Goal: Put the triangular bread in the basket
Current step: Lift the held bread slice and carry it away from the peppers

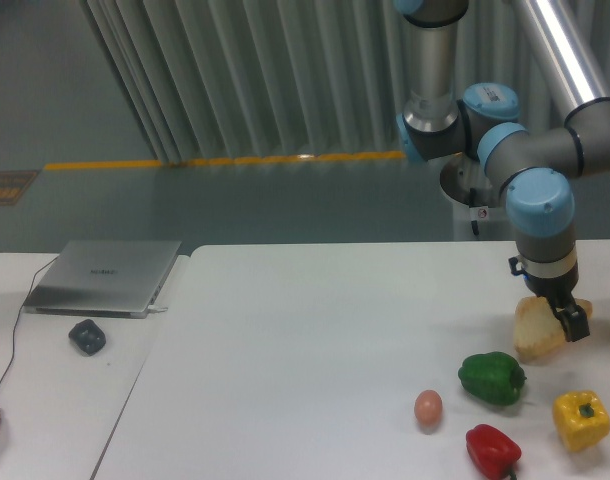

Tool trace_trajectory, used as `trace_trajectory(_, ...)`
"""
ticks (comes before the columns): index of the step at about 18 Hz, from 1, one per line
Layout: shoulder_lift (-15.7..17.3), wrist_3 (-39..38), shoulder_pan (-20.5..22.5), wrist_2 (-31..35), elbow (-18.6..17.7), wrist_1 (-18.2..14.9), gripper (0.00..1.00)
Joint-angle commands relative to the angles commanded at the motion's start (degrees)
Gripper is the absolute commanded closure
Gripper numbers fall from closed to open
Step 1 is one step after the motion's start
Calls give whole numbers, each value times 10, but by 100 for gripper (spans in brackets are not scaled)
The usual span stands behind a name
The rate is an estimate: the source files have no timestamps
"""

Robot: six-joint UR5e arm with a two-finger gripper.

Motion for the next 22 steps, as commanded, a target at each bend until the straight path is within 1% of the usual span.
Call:
trace_trajectory(3,-10,-62,-10,2,2,0,0)
trace_trajectory(8,-12,-145,-7,-4,2,1,0)
trace_trajectory(10,-13,-167,-6,-13,3,1,0)
trace_trajectory(14,-18,-229,-10,-32,2,13,0)
trace_trajectory(16,-18,-235,-10,-51,2,15,0)
trace_trajectory(22,-31,-241,-26,-46,2,20,0)
